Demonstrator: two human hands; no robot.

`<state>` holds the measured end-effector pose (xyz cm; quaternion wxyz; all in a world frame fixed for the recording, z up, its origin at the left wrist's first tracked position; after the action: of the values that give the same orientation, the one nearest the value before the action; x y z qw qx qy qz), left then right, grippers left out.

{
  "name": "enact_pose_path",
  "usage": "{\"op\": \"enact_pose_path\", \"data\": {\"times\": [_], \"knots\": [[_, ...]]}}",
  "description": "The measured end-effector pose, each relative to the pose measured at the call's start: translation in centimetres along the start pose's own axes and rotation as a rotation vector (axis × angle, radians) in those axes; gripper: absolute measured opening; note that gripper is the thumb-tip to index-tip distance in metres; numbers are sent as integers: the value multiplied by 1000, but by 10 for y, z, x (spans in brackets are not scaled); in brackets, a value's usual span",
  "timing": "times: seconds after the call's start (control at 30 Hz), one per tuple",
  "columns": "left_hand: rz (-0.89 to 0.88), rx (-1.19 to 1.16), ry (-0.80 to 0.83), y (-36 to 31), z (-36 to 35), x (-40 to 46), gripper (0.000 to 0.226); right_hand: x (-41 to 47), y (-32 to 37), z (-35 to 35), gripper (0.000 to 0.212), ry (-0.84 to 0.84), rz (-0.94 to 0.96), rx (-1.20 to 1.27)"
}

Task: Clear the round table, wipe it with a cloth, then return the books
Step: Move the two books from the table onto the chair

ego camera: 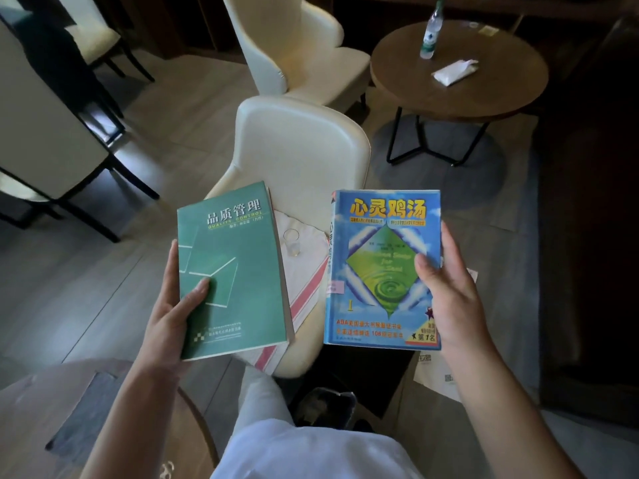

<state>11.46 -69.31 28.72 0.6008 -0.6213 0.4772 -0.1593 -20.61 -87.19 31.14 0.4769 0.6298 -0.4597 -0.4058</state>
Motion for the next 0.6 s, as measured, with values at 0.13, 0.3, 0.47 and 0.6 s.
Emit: {"op": "enact_pose_path", "data": {"times": [0.13,0.3,0.47,0.6], "knots": [[100,27,18,-6,45,65,79,31,-33,-43,54,-71,-29,-30],[194,96,-49,-9,120,147,81,76,-92,-114,54,-86,-117,-116],[277,213,-106,17,198,223,81,106,-173,-164,55,-106,-223,-292],[279,327,-81,48,229,281,79,121,-212,-177,60,-200,-254,-410]]}}
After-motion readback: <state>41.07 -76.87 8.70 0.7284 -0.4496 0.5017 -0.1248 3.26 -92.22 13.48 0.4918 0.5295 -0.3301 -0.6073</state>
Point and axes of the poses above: each hand's wrist, its own x-axis towards the middle knuckle, its own z-axis out of the back of the hand, y = z × x, the point moved 6 cm from there along x, towards the middle knuckle, and after that the axes turned 5 degrees about z, right-handed, at the moved point
